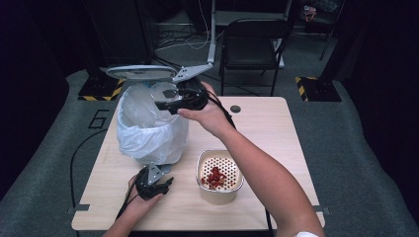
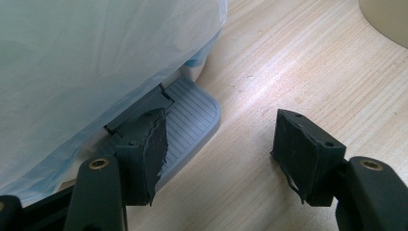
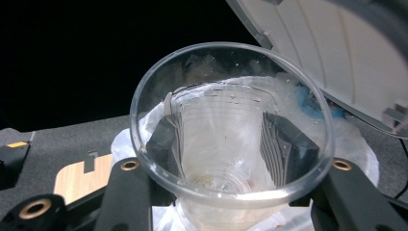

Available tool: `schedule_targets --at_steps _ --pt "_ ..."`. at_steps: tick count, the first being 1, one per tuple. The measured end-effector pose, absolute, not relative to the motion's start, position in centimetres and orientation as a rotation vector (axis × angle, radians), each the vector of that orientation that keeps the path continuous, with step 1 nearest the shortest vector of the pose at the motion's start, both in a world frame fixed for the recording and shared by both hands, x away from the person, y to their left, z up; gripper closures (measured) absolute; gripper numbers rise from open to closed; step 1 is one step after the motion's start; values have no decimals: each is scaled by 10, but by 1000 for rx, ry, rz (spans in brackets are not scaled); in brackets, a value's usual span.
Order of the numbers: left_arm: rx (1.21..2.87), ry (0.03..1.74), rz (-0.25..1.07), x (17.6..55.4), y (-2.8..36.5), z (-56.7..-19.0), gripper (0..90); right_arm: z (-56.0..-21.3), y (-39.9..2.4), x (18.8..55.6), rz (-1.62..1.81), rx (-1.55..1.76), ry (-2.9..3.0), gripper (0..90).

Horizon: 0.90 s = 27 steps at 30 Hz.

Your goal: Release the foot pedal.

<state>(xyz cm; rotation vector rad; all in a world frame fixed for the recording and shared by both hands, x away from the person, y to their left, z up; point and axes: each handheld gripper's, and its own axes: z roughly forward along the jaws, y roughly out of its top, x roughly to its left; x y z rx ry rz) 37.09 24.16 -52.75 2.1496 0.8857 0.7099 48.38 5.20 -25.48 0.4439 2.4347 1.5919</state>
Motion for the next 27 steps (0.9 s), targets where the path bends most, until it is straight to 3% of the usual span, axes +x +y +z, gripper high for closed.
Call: schedule_targets --at_steps 13,15,18,27 --pt "2151 885 722 371 242 -527 367 -271 89 498 1522 539 2447 481" --pt "2152 884 722 371 242 -527 366 -274 94 499 1522 594 2409 417" --pt "2150 885 710 371 242 -528 367 -277 100 500 1543 664 2377 244" --pt "2125 892 736 371 240 -529 365 -280 94 496 1572 698 2386 159"
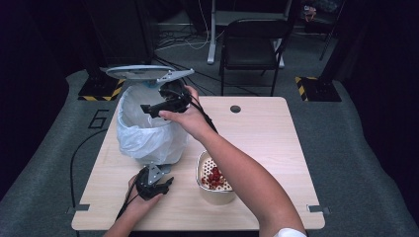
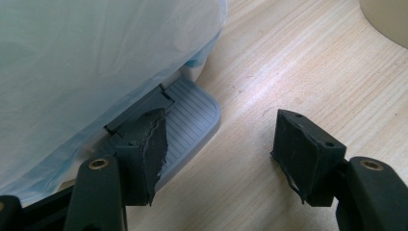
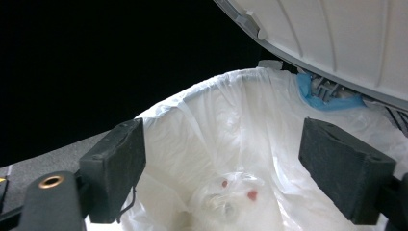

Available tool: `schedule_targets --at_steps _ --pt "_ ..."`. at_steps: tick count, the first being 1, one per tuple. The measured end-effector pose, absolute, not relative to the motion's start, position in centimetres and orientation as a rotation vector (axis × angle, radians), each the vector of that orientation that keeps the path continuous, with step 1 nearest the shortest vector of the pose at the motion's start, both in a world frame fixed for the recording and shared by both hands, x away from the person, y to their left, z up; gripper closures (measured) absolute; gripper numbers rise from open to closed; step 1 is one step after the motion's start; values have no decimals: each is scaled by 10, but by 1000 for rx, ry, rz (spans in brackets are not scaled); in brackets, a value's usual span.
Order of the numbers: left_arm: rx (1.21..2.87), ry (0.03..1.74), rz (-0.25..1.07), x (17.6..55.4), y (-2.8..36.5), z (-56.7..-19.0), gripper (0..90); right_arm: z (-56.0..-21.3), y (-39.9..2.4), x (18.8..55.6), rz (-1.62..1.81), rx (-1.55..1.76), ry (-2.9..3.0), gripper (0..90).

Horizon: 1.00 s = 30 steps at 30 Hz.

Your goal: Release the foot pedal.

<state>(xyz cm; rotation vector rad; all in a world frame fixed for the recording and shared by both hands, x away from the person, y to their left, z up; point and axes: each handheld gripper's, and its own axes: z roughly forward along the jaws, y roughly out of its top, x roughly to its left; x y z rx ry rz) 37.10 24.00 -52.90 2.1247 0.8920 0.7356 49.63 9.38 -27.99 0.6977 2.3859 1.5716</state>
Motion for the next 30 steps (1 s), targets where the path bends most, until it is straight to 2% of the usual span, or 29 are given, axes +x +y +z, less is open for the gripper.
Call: schedule_targets --at_steps 5,8,13,15,20,30 --pt "2146 870 723 370 242 -526 359 -277 75 489 1586 667 2393 189" --pt "2093 878 738 370 244 -525 357 -279 57 480 1575 649 2399 204" --pt "2043 897 682 365 249 -516 357 -287 25 468 1495 637 2417 225" --pt "2039 904 692 364 252 -512 356 -290 10 464 1471 654 2411 257" --pt "1967 954 659 362 265 -502 355 -298 -22 456 1451 689 2391 259" --pt "1931 1068 569 357 290 -496 362 -309 -67 441 1455 744 2320 268"
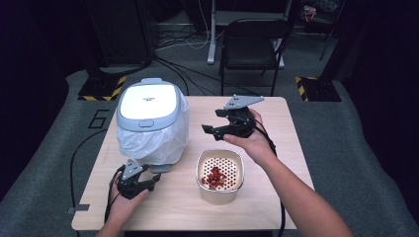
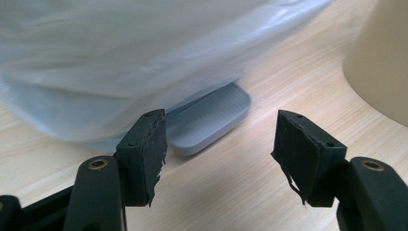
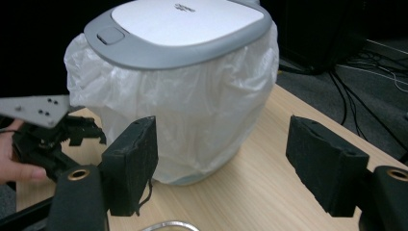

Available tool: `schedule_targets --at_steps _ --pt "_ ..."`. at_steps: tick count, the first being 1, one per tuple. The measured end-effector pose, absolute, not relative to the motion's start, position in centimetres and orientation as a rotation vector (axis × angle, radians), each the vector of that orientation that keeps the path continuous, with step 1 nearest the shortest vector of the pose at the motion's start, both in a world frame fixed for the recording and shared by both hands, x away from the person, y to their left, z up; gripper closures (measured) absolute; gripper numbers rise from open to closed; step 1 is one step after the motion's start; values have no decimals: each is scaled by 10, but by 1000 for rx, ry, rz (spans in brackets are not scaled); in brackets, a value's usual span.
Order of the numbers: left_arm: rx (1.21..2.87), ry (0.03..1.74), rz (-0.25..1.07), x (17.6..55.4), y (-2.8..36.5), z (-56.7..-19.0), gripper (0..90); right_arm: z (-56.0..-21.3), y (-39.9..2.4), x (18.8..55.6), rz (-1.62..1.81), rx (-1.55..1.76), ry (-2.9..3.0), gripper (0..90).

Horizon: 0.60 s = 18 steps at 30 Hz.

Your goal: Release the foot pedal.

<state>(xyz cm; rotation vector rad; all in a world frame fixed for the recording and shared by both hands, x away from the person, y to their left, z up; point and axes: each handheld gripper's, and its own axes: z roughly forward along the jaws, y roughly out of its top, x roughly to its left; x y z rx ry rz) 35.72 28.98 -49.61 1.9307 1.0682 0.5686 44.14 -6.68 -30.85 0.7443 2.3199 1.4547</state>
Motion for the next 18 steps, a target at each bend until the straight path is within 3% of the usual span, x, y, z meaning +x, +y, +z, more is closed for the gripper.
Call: schedule_targets --at_steps 18 --pt "1890 1255 599 361 340 -504 300 -372 -166 409 1329 1014 2148 260"
